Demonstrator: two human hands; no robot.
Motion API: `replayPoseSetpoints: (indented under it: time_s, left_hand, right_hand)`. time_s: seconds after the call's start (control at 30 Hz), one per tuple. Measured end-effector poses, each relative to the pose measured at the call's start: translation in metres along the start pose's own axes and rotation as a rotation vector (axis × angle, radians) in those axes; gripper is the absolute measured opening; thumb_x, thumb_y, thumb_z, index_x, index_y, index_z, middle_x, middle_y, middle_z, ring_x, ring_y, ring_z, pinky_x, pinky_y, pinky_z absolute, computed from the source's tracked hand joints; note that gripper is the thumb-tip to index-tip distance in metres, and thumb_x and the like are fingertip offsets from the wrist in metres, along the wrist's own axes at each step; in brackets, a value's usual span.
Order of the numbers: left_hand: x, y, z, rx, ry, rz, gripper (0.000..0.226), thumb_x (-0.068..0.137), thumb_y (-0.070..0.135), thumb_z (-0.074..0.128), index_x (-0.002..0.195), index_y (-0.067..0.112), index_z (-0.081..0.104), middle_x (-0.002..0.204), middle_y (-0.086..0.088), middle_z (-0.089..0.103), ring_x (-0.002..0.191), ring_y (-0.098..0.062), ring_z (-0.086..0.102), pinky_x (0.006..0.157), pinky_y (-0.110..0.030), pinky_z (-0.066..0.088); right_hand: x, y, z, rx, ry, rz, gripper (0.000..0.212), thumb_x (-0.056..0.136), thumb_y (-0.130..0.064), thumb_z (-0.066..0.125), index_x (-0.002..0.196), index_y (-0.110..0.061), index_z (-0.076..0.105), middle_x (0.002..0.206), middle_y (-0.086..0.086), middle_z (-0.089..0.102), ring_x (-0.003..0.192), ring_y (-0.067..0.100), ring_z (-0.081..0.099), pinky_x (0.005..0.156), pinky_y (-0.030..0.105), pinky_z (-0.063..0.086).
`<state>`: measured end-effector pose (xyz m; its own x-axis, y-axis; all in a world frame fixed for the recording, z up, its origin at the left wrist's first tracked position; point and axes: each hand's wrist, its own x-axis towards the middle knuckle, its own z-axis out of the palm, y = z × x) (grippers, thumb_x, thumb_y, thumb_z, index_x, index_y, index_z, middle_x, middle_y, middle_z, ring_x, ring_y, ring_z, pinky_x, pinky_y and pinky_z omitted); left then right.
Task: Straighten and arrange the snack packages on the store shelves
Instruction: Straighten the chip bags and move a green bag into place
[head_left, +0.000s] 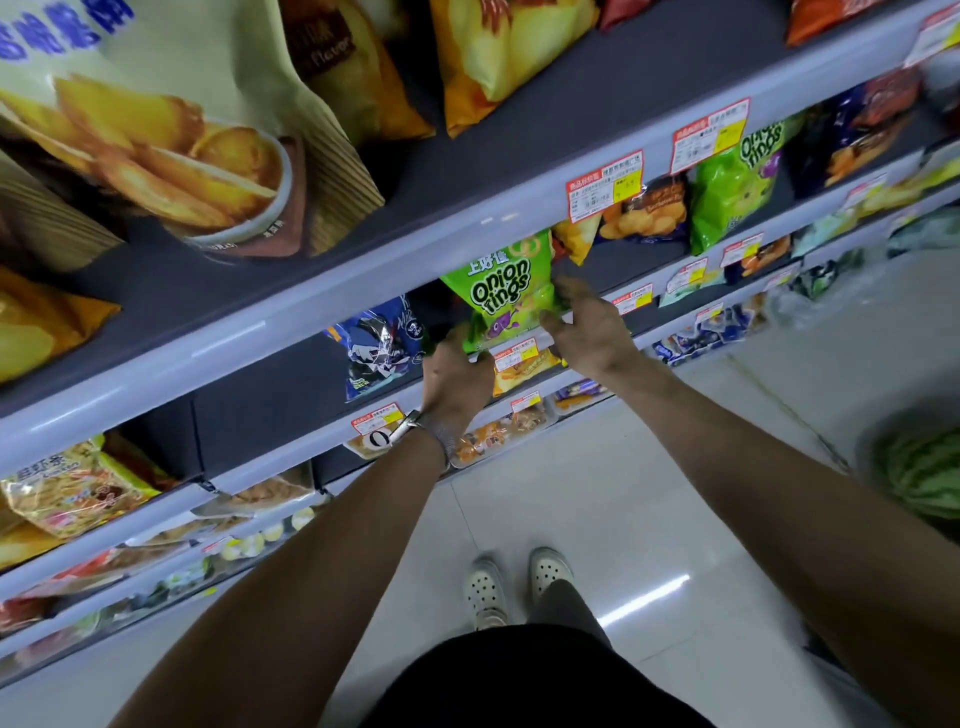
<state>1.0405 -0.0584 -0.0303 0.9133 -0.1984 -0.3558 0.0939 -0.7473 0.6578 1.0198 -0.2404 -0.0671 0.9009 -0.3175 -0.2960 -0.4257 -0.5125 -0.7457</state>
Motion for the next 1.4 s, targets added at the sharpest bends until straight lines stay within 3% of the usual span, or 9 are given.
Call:
replayPoseSetpoints:
  time_s: [0.1,0.17,0.23,0.3,0.4,0.6,0.9,1.13,1.4]
  left_hand:
    - [-0.011,-0.005,-0.012,-0.008,-0.064,-0.012,0.048,0.100,0.010,0.056,0.148,0.011,0.057,0.109,-0.009,0.063,0.064,-0.007,0.050,0.043,-0.007,0.036]
    - [-0.022,-0.009,-0.018,-0.007,-0.131,-0.039,0.048,0.101,0.016,0.059,0.149,0.015,0.058,0.131,-0.012,0.066,0.087,-0.019,0.066,0.065,-0.014,0.044]
    - [-0.036,-0.013,-0.023,-0.004,-0.195,-0.033,0.047,0.101,0.021,0.062,0.148,0.016,0.059,0.146,-0.011,0.063,0.119,-0.029,0.066,0.090,-0.022,0.048]
    - [-0.051,-0.017,-0.025,-0.007,-0.225,0.002,0.045,0.098,0.026,0.063,0.142,0.016,0.064,0.142,-0.011,0.066,0.122,-0.032,0.066,0.101,-0.036,0.055]
    - [-0.079,-0.019,-0.029,0.083,-0.206,0.109,0.042,0.098,0.032,0.060,0.138,0.021,0.068,0.136,-0.009,0.070,0.121,-0.034,0.067,0.101,-0.045,0.056]
    - [-0.139,-0.020,-0.026,0.232,-0.109,0.259,0.025,0.099,0.033,0.058,0.123,0.038,0.065,0.124,-0.003,0.072,0.107,-0.032,0.071,0.089,-0.050,0.058]
    - [-0.203,0.009,0.026,0.432,-0.210,0.260,0.041,0.104,0.040,0.050,0.145,0.036,0.056,0.138,0.008,0.068,0.128,-0.020,0.060,0.102,-0.035,0.048]
    - [-0.231,0.082,0.090,0.543,-0.364,0.199,0.048,0.106,0.045,0.048,0.153,0.033,0.048,0.142,0.003,0.065,0.132,-0.021,0.058,0.107,-0.038,0.048]
    - [-0.214,0.159,0.129,0.560,-0.361,0.240,0.048,0.108,0.045,0.048,0.155,0.032,0.046,0.144,0.003,0.063,0.135,-0.022,0.057,0.110,-0.040,0.049]
  right_hand:
    - [-0.033,-0.013,-0.005,-0.049,0.050,0.012,0.051,0.103,-0.032,0.060,0.150,-0.015,0.047,0.138,0.009,0.065,0.119,0.033,0.066,0.100,0.038,0.052]
    - [-0.059,-0.020,-0.005,-0.114,0.075,0.019,0.048,0.104,-0.032,0.058,0.148,-0.015,0.050,0.141,0.011,0.063,0.124,0.033,0.062,0.097,0.037,0.050]
    - [-0.086,-0.026,-0.004,-0.168,0.095,0.021,0.044,0.105,-0.031,0.056,0.145,-0.013,0.055,0.138,0.011,0.065,0.121,0.033,0.064,0.090,0.035,0.050]
    - [-0.114,-0.032,-0.003,-0.198,0.101,0.037,0.037,0.106,-0.030,0.055,0.140,-0.015,0.060,0.135,0.008,0.067,0.122,0.031,0.062,0.088,0.034,0.049]
    - [-0.153,-0.035,-0.001,-0.278,0.106,0.094,0.032,0.105,-0.037,0.052,0.132,-0.023,0.063,0.130,0.004,0.070,0.130,0.029,0.056,0.090,0.036,0.049]
    - [-0.223,-0.027,-0.007,-0.391,0.166,0.162,0.030,0.102,-0.044,0.049,0.121,-0.030,0.067,0.122,-0.008,0.072,0.114,0.025,0.065,0.093,0.036,0.052]
    - [-0.281,0.023,-0.054,-0.463,0.160,0.189,0.033,0.101,-0.049,0.049,0.127,-0.037,0.063,0.121,-0.016,0.070,0.113,0.019,0.064,0.093,0.032,0.049]
    - [-0.306,0.089,-0.128,-0.578,-0.009,0.178,0.043,0.100,-0.055,0.044,0.139,-0.038,0.054,0.130,-0.013,0.067,0.121,0.015,0.062,0.100,0.032,0.047]
    - [-0.308,0.128,-0.172,-0.505,-0.005,0.179,0.041,0.100,-0.056,0.042,0.136,-0.038,0.054,0.121,-0.013,0.069,0.113,0.011,0.064,0.096,0.031,0.047]
